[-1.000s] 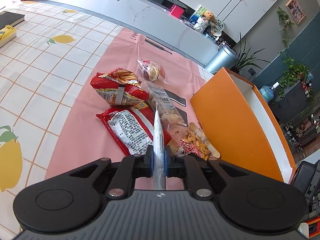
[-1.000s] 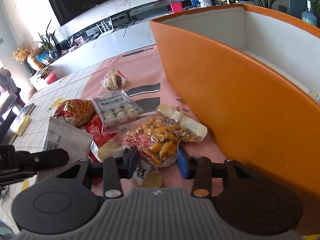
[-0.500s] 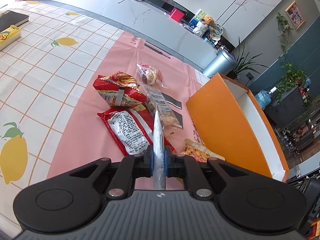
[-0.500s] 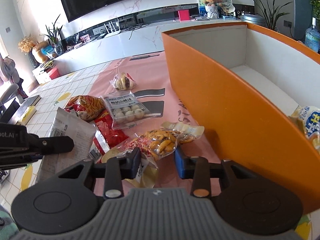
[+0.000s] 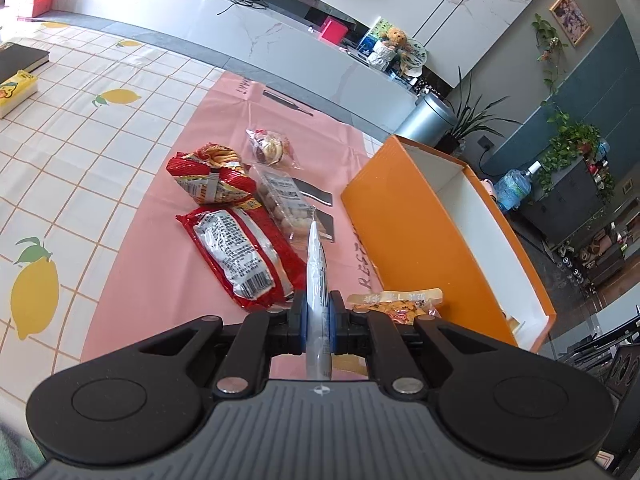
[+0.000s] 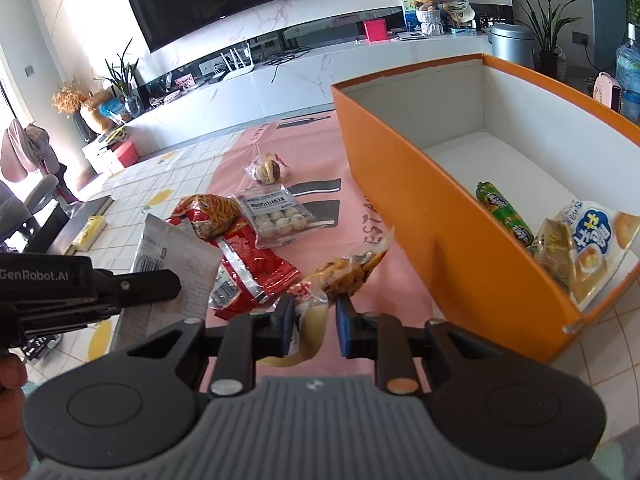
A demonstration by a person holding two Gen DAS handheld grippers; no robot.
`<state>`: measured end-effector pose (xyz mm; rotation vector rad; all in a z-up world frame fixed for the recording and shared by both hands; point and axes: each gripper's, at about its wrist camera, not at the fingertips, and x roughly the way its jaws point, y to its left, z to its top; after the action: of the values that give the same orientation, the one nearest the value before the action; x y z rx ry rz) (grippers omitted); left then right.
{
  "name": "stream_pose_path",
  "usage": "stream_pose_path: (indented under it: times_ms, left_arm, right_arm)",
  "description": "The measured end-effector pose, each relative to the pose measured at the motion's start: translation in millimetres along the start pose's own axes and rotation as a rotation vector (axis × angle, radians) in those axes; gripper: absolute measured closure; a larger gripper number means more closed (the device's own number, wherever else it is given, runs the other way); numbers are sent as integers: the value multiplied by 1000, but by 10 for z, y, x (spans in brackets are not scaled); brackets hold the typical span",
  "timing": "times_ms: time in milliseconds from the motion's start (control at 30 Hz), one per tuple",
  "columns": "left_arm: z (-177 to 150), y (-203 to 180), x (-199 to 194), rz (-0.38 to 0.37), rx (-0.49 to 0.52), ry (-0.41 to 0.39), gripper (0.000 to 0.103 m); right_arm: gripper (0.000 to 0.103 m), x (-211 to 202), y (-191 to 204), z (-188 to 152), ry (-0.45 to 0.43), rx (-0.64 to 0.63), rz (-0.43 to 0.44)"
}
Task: Organize snacks
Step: 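Carry both packets into the orange box and open both tools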
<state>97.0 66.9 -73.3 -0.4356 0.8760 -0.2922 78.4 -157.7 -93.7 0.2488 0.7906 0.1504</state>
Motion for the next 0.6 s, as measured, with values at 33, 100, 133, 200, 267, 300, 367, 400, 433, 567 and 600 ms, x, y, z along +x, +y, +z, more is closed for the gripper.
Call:
stream_pose_path:
  times_ms: [33,100,133,200,267,300,367,400,433,567,600]
  left_arm:
    - [-8,-27,-20,0,3,-2,93]
    - [-19,-76,-49,-2,10,-5,93]
    - [-19,-113,-72,-5,17,-8,93]
    - [0,-194,-122,-12,38,-19,93]
    - [36,-289,-187,-19,61,-39,93]
    - [58,-336,-221,-23,69,-49,93]
    - [93,-436,-281,-31,86,-64,93]
    - [111,-487,-297,-35,96,-70,93]
    - [125,-541,-304,-37,110,-75,93]
    - [169,-718,-281,-37,152,-81,93]
    - [187,-771,-270,-40,158,-79,93]
  right_arm:
    - [84,-49,-1,1,-8,2,5]
    - [85,-143,-5,3,-20,9,20]
    - [85,-200,-7,2,-28,12,26]
    - [85,-307,-11,22,-46,13,37]
    - [85,-429,-23,52,-73,15,50]
    - [103,-491,-36,61,-81,20,69]
    - [103,-588,-63,107,-94,31,71]
    - [103,-616,-64,131,-101,21,63]
    - [103,-637,-88,143,-106,22,71]
    - [103,-730,-195,223,-131,34,96]
    - [103,-770,-219,252,-139,37,109]
